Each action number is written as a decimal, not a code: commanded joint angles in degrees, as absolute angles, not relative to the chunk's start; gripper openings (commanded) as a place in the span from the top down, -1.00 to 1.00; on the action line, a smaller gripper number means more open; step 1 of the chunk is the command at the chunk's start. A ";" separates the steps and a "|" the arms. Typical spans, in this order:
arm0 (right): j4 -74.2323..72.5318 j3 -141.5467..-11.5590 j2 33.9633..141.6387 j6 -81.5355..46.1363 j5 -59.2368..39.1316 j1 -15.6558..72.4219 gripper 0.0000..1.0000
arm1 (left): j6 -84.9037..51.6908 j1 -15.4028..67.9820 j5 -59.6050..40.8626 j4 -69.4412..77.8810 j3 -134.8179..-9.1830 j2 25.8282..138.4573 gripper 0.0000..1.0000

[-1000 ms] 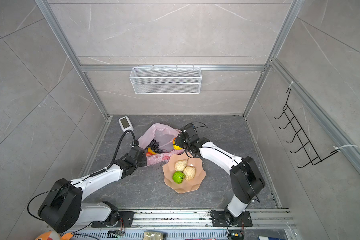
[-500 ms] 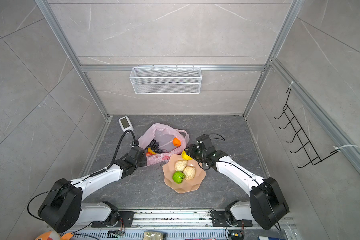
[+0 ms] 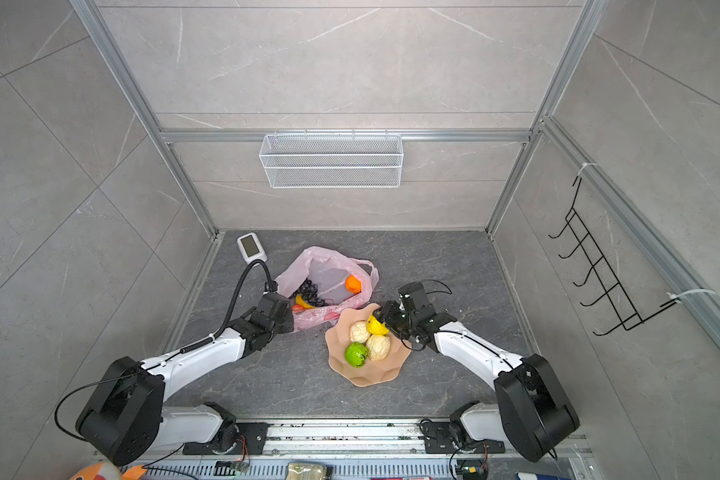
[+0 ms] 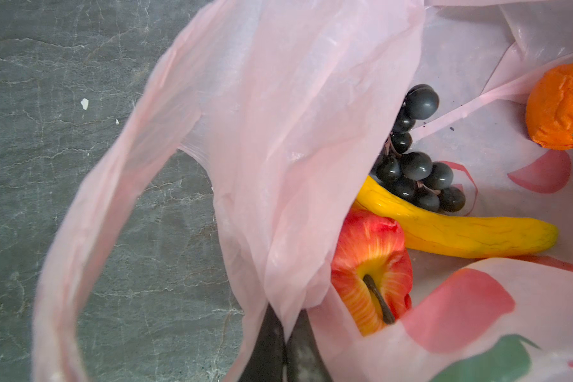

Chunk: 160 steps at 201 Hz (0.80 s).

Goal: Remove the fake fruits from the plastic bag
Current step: 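Lift the yellow mango out of the bag over the peach bowl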

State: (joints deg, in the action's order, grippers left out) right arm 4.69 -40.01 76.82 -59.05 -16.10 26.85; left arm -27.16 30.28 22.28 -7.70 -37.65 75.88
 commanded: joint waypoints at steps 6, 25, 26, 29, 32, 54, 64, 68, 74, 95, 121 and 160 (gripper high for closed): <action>1.06 -38.67 77.59 -60.83 -17.49 26.59 -0.18 | -26.36 30.41 23.03 -7.48 -38.85 75.67 1.00; 1.31 -38.67 77.52 -60.89 -17.24 26.59 -0.26 | -26.35 30.41 23.01 -7.49 -38.85 75.67 1.00; 1.36 -38.67 77.52 -60.85 -17.19 26.61 -0.27 | -26.36 30.41 23.02 -7.48 -38.85 75.67 1.00; 1.59 -38.67 77.44 -60.87 -16.97 26.58 -0.28 | -26.33 30.41 22.97 -7.47 -38.85 75.67 1.00; 1.87 -38.74 77.31 -60.89 -16.83 26.62 -0.30 | -26.31 30.41 23.02 -7.47 -38.87 75.67 1.00; 3.56 -39.10 77.08 -60.60 -15.85 26.63 -0.38 | -26.32 30.39 23.12 -7.49 -38.87 75.59 1.00; 4.25 -39.27 76.93 -60.39 -15.39 26.63 -0.40 | -26.24 30.41 23.12 -7.54 -38.85 75.59 1.00; 4.58 -39.35 76.91 -60.26 -15.16 26.63 -0.40 | -26.28 30.41 23.12 -7.52 -38.85 75.59 1.00; 5.10 -39.53 76.66 -60.08 -14.79 26.62 -0.41 | -26.30 30.41 23.12 -7.52 -38.85 75.59 1.00; 7.23 -40.02 75.96 -59.36 -13.65 26.56 -0.46 | -26.27 30.41 23.11 -7.42 -38.82 75.59 1.00; 9.67 -40.90 75.13 -58.48 -12.79 26.63 -0.49 | -26.28 30.41 23.12 -7.41 -38.85 75.59 1.00; 14.80 -42.26 73.45 -56.98 -10.96 26.63 -0.52 | -26.32 30.41 23.22 -7.40 -38.77 75.50 1.00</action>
